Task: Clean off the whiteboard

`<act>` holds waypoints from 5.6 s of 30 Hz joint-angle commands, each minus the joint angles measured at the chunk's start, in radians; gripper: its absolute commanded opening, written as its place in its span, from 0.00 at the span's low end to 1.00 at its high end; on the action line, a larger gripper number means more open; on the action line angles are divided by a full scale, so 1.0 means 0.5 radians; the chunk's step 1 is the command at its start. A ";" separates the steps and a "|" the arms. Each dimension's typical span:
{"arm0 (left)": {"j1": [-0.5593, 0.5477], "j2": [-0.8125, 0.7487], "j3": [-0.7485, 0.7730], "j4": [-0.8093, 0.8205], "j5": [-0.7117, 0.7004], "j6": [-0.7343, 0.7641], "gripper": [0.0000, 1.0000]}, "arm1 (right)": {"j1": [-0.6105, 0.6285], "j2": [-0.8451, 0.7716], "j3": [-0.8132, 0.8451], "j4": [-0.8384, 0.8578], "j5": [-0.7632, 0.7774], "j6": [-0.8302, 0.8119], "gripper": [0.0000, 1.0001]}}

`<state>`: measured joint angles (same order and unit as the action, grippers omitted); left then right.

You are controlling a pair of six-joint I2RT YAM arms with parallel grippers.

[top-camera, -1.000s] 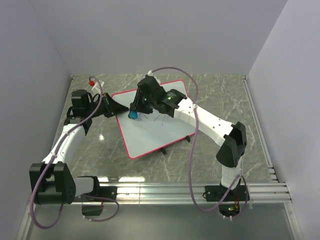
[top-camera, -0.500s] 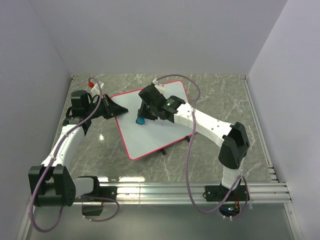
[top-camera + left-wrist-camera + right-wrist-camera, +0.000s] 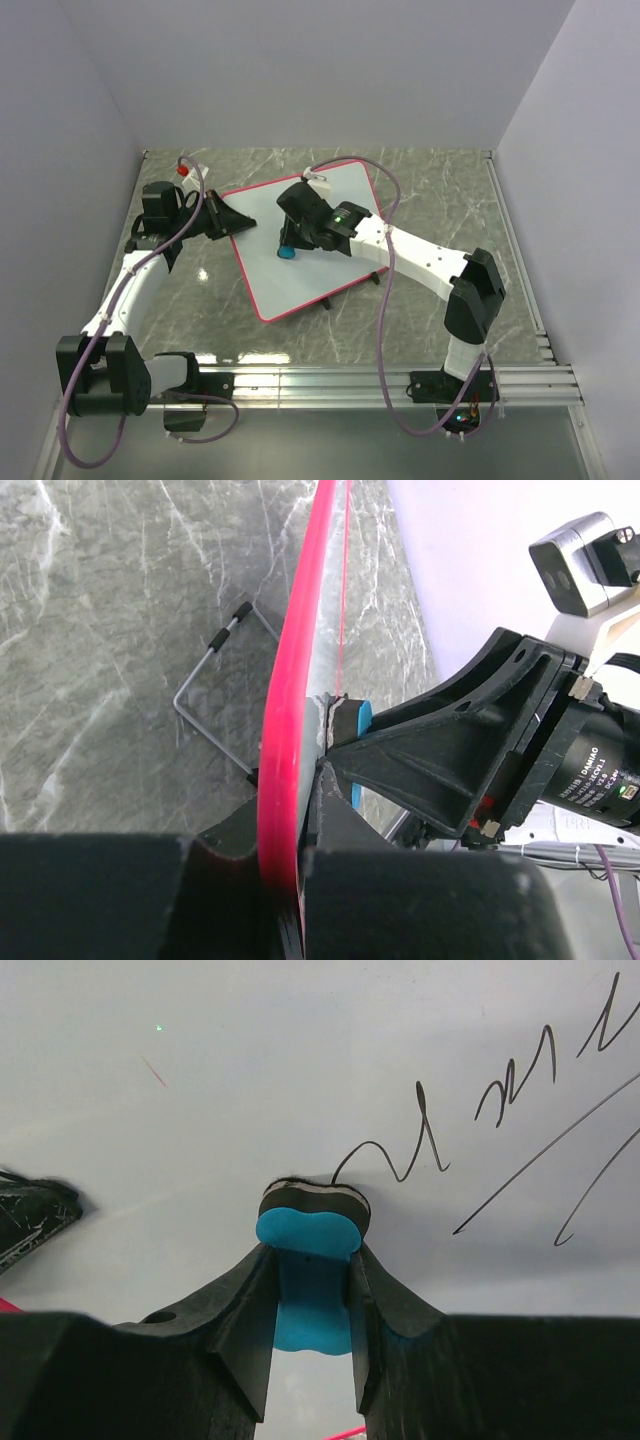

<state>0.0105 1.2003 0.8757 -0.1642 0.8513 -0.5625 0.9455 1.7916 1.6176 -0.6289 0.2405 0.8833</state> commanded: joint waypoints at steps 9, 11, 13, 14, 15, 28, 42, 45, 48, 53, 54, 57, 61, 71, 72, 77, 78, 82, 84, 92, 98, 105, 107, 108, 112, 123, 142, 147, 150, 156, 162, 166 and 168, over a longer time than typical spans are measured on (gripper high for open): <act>-0.012 -0.051 -0.009 -0.288 -0.429 0.309 0.00 | -0.120 0.205 0.335 0.000 -0.309 0.016 0.00; -0.063 -0.041 -0.003 -0.291 -0.454 0.303 0.00 | -0.179 0.343 0.596 -0.021 -0.331 0.043 0.00; -0.097 -0.029 0.007 -0.285 -0.463 0.294 0.00 | -0.237 0.484 0.853 -0.104 -0.328 0.050 0.00; -0.104 -0.023 0.013 -0.279 -0.472 0.287 0.00 | -0.249 0.518 0.909 -0.132 -0.328 0.056 0.00; -0.110 -0.017 0.022 -0.279 -0.472 0.284 0.00 | -0.259 0.537 0.934 -0.165 -0.322 0.059 0.00; -0.113 -0.008 0.169 -0.408 -0.583 0.352 0.00 | -0.253 -0.345 -0.792 0.499 -0.361 0.108 0.00; -0.113 -0.035 0.074 -0.475 -0.555 0.419 0.00 | -0.403 -0.187 -0.160 0.506 -0.349 -0.009 0.00; -0.128 -0.020 0.077 -0.481 -0.564 0.431 0.00 | -0.452 -0.031 0.130 0.521 -0.401 -0.006 0.00; -0.150 -0.023 0.086 -0.512 -0.595 0.447 0.00 | -0.480 0.089 0.332 0.463 -0.410 -0.015 0.00; -0.153 -0.023 0.132 -0.549 -0.629 0.456 0.00 | -0.520 -0.006 -0.107 0.573 -0.444 -0.033 0.00; -0.156 -0.014 0.138 -0.558 -0.653 0.465 0.00 | -0.520 -0.100 -0.227 0.604 -0.441 -0.058 0.00; -0.162 -0.005 0.157 -0.577 -0.672 0.471 0.00 | -0.516 -0.315 -0.731 0.721 -0.450 -0.070 0.00; -0.165 -0.002 0.157 -0.570 -0.696 0.475 0.00 | -0.507 -0.530 -1.182 0.831 -0.475 -0.052 0.00; -0.165 0.017 0.154 -0.561 -0.715 0.481 0.00 | -0.507 -0.415 -0.780 0.697 -0.524 -0.128 0.00; -0.162 0.017 0.151 -0.561 -0.724 0.481 0.00 | -0.507 -0.381 -0.687 0.678 -0.536 -0.131 0.00; -0.165 0.035 0.172 -0.577 -0.733 0.490 0.00 | -0.504 -0.178 -0.089 0.571 -0.628 -0.104 0.00; -0.165 0.041 0.175 -0.580 -0.736 0.490 0.00 | -0.504 -0.126 -0.030 0.567 -0.650 -0.083 0.00; -0.165 0.051 0.200 -0.595 -0.739 0.496 0.00 | -0.495 -0.046 0.103 0.546 -0.693 -0.070 0.00; -0.165 0.060 0.221 -0.604 -0.742 0.499 0.00 | -0.501 -0.064 0.033 0.561 -0.696 -0.073 0.00; -0.165 0.078 0.234 -0.598 -0.733 0.493 0.00 | -0.526 -0.288 -0.670 0.629 -0.665 -0.159 0.00; -0.165 0.072 0.240 -0.598 -0.727 0.499 0.00 | -0.618 -0.582 -1.253 0.681 -0.598 -0.211 0.00; -0.165 0.115 0.234 -0.555 -0.699 0.499 0.00 | -0.768 -0.687 -1.425 0.663 -0.567 -0.214 0.00; -0.168 0.121 0.237 -0.549 -0.690 0.505 0.00 | -0.771 -0.632 -1.291 0.641 -0.558 -0.226 0.00; -0.168 0.124 0.240 -0.552 -0.690 0.505 0.00 | -0.771 -0.604 -1.229 0.629 -0.561 -0.223 0.00; -0.187 0.127 0.234 -0.549 -0.705 0.511 0.00 | -0.774 -0.433 -0.804 0.577 -0.607 -0.175 0.00; -0.217 0.124 0.227 -0.561 -0.705 0.521 0.00 | -0.716 0.129 0.237 0.469 -0.800 0.031 0.00; -0.257 0.069 0.185 -0.525 -0.761 0.499 0.00 | -0.811 -0.537 -1.345 0.690 -0.570 -0.095 0.00; -0.282 0.063 0.166 -0.512 -0.773 0.496 0.00 | -0.814 -0.442 -1.076 0.638 -0.564 -0.085 0.00; -0.303 0.057 0.163 -0.515 -0.791 0.499 0.00 | -0.811 -0.304 -0.739 0.565 -0.564 -0.079 0.00; -0.346 0.038 0.160 -0.524 -0.819 0.505 0.00 | -0.811 0.085 0.108 0.368 -0.628 -0.055 0.00; -0.371 -0.004 0.145 -0.528 -0.856 0.508 0.00 | -0.814 0.292 0.459 0.239 -0.616 -0.073 0.00; -0.374 -0.041 0.132 -0.528 -0.874 0.505 0.00 | -0.829 0.148 0.104 0.349 -0.588 -0.076 0.00; -0.377 -0.047 0.126 -0.528 -0.880 0.502 0.00 | -0.845 0.001 -0.224 0.447 -0.567 -0.076 0.00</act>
<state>-0.1577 1.1675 0.9806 -0.2520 0.5842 -0.5747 0.5331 1.8584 1.6600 -0.3954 -0.0700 0.8539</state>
